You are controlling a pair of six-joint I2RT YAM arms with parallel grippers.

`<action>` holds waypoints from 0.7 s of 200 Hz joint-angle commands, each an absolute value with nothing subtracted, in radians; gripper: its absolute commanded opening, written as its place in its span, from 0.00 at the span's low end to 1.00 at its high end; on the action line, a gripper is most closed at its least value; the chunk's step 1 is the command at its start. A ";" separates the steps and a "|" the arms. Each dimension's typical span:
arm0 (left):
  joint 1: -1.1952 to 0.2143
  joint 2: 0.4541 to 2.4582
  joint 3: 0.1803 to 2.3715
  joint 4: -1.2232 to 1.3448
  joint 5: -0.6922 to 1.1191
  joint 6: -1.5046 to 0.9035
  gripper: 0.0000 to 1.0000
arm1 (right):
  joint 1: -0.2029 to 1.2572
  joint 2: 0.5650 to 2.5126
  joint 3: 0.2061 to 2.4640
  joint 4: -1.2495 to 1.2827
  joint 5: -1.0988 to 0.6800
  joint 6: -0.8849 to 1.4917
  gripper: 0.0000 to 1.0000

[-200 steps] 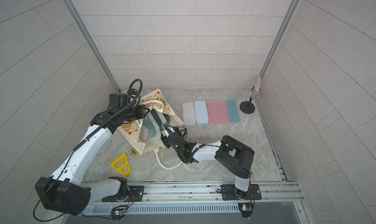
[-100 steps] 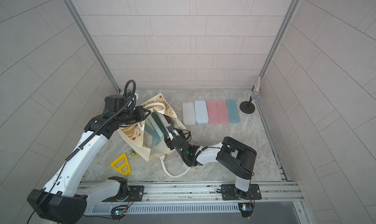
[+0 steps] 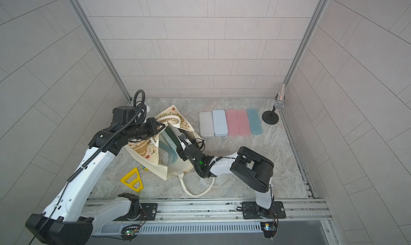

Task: Take out the pencil case from the canvas bag
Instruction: Pick up the pencil case from the canvas bag.

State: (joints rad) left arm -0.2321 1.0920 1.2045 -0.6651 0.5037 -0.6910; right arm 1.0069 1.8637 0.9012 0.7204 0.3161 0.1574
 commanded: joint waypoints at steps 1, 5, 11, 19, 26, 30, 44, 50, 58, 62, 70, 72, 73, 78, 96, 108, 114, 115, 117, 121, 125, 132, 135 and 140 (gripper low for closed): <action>-0.242 1.062 1.270 -0.624 0.573 -0.719 0.00 | 0.999 1.892 0.913 0.683 0.304 0.150 0.70; -0.243 1.062 1.271 -0.624 0.573 -0.719 0.00 | 0.997 1.896 0.913 0.681 0.303 0.151 0.70; -0.243 1.060 1.272 -0.624 0.574 -0.719 0.00 | 0.994 1.900 0.914 0.679 0.303 0.154 0.70; -0.242 1.061 1.272 -0.624 0.574 -0.717 0.00 | 0.988 1.904 0.914 0.675 0.303 0.161 0.70; -0.243 1.061 1.271 -0.624 0.576 -0.715 0.00 | 0.984 1.906 0.913 0.673 0.303 0.166 0.70; -0.243 1.061 1.270 -0.624 0.576 -0.715 0.00 | 0.981 1.907 0.913 0.672 0.301 0.168 0.69; -0.242 1.062 1.269 -0.624 0.579 -0.713 0.00 | 0.974 1.907 0.911 0.672 0.291 0.177 0.66; -0.242 1.063 1.269 -0.624 0.578 -0.712 0.00 | 0.971 1.907 0.911 0.670 0.285 0.180 0.65; -0.243 1.063 1.268 -0.624 0.578 -0.710 0.00 | 0.968 1.907 0.911 0.670 0.281 0.183 0.62; -0.242 1.063 1.268 -0.624 0.579 -0.710 0.00 | 0.968 1.906 0.911 0.670 0.279 0.184 0.61; -0.242 1.063 1.269 -0.624 0.579 -0.709 0.00 | 0.968 1.905 0.911 0.672 0.277 0.184 0.58; -0.243 1.062 1.269 -0.624 0.578 -0.708 0.00 | 0.968 1.905 0.911 0.672 0.276 0.184 0.58; -0.243 1.063 1.269 -0.624 0.579 -0.708 0.00 | 0.968 1.905 0.911 0.672 0.275 0.185 0.57; -0.242 1.062 1.269 -0.624 0.579 -0.707 0.00 | 0.968 1.904 0.911 0.672 0.274 0.185 0.56; -0.243 1.059 1.269 -0.624 0.578 -0.706 0.00 | 0.968 1.902 0.913 0.672 0.273 0.186 0.50; -0.245 1.061 1.267 -0.624 0.577 -0.704 0.00 | 0.968 1.898 0.913 0.670 0.272 0.185 0.46; -0.243 1.061 1.266 -0.623 0.577 -0.704 0.00 | 0.968 1.895 0.914 0.668 0.270 0.183 0.45; -0.244 1.061 1.266 -0.623 0.577 -0.704 0.00 | 0.968 1.895 0.913 0.667 0.271 0.183 0.44; -0.243 1.061 1.265 -0.624 0.577 -0.704 0.00 | 0.968 1.893 0.912 0.667 0.270 0.181 0.44; -0.243 1.061 1.264 -0.623 0.575 -0.704 0.00 | 0.968 1.889 0.912 0.664 0.270 0.181 0.43; -0.242 1.060 1.263 -0.623 0.575 -0.704 0.00 | 0.968 1.885 0.912 0.663 0.270 0.180 0.42; -0.242 1.062 1.262 -0.623 0.574 -0.703 0.00 | 0.968 1.877 0.909 0.660 0.270 0.178 0.40; -0.243 1.062 1.261 -0.623 0.572 -0.702 0.00 | 0.968 1.873 0.909 0.658 0.270 0.177 0.39; -0.244 1.063 1.261 -0.623 0.571 -0.700 0.00 | 0.968 1.865 0.906 0.656 0.270 0.175 0.38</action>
State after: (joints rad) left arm -0.2371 1.0920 1.2156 -0.6807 0.5236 -0.6952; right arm 0.9710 1.9015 0.9051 0.6830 0.2722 0.1833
